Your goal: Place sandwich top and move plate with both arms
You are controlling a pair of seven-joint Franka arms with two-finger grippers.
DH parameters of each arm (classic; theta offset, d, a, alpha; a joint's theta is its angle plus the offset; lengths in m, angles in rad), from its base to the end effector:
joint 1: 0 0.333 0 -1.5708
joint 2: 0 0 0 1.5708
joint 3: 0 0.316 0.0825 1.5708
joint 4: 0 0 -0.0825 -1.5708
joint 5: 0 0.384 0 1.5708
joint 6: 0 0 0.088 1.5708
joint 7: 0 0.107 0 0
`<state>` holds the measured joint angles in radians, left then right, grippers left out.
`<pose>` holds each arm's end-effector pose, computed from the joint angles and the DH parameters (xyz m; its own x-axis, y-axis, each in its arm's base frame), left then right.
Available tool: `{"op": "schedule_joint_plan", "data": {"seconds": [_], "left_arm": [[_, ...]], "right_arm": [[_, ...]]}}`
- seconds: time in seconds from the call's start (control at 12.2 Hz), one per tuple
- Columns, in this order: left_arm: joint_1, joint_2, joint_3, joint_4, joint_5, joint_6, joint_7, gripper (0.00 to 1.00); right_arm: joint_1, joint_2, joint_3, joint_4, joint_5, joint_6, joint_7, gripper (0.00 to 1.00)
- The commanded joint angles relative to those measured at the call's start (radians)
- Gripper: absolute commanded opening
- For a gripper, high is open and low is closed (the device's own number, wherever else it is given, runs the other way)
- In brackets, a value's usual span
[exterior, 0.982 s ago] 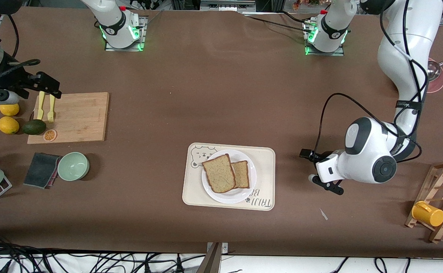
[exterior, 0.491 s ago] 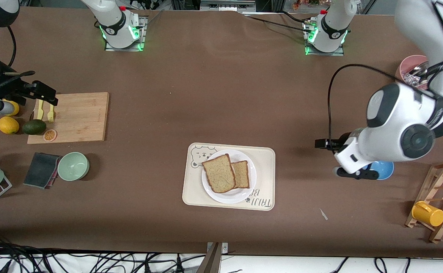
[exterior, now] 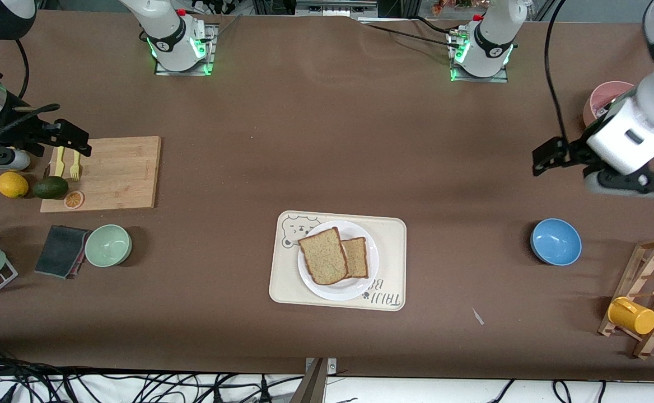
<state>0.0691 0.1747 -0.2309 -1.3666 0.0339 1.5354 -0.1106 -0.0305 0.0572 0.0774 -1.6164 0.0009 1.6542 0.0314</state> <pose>0.5985 -0.0803 0.6186 0.9989 -0.0466 -0.0020 -0.0466 -0.9989 0.0057 0.5762 0.0260 0.5778 0.9997 0.0154 -0.0194 0.0153 -0.9999 -0.0047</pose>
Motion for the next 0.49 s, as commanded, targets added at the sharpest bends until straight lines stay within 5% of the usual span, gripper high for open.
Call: {"op": "schedule_joint_plan", "data": {"seconds": [0.0, 0.41], "left_arm": [[-0.058, -0.138, 0.057, -0.204, 0.012, 0.043, -0.01, 1.0], [-0.123, -0.188, 0.148, -0.335, 0.008, 0.164, -0.021, 1.0]], "right_arm": [[-0.002, 0.006, 0.001, 0.015, -0.002, -0.007, -0.001, 1.0], [-0.006, 0.003, -0.004, 0.015, -0.005, -0.017, 0.002, 1.0]]}}
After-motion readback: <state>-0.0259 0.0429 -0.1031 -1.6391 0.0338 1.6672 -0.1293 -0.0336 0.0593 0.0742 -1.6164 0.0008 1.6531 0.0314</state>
